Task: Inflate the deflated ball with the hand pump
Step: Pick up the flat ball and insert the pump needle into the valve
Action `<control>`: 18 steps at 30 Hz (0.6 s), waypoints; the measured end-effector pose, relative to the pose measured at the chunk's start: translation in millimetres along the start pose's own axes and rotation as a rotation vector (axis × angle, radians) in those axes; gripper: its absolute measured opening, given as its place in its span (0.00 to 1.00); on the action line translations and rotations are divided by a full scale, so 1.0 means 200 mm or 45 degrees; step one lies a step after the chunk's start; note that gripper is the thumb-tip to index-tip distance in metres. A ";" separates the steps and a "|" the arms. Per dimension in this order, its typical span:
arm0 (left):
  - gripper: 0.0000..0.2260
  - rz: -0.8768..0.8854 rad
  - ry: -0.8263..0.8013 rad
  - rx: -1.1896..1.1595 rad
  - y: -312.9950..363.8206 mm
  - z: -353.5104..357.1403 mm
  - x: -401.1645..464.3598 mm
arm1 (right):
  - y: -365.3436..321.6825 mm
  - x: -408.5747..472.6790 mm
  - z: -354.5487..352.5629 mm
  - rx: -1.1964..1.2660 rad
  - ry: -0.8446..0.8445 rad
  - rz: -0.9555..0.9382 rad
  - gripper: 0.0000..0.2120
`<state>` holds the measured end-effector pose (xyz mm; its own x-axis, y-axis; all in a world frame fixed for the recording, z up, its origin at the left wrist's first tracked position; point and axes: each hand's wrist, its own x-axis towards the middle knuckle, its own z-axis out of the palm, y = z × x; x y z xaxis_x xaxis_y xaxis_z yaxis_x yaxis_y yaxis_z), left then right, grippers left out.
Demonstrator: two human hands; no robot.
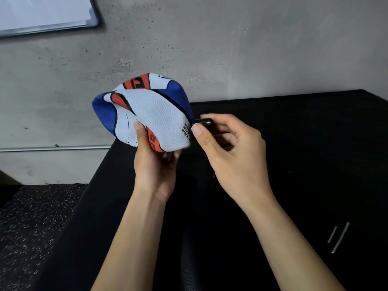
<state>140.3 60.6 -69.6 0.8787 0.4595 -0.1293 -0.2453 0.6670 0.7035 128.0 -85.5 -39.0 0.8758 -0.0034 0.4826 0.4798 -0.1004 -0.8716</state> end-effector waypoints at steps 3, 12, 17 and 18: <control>0.22 0.050 0.125 0.006 0.00 -0.01 -0.01 | 0.04 0.04 -0.08 -0.091 -0.179 0.172 0.16; 0.21 0.208 0.396 0.315 -0.02 -0.06 0.03 | 0.18 0.03 -0.10 -0.434 -0.459 0.327 0.22; 0.26 0.423 0.418 0.610 -0.03 -0.10 0.06 | 0.19 0.01 -0.08 -0.453 -0.410 0.253 0.17; 0.27 0.443 0.409 0.665 -0.03 -0.10 0.07 | 0.19 0.01 -0.08 -0.457 -0.406 0.249 0.17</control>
<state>145.0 74.9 -90.1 0.6005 0.7994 0.0210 -0.1907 0.1176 0.9746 146.6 -105.6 -69.7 0.9464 0.2414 0.2147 0.3068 -0.4634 -0.8313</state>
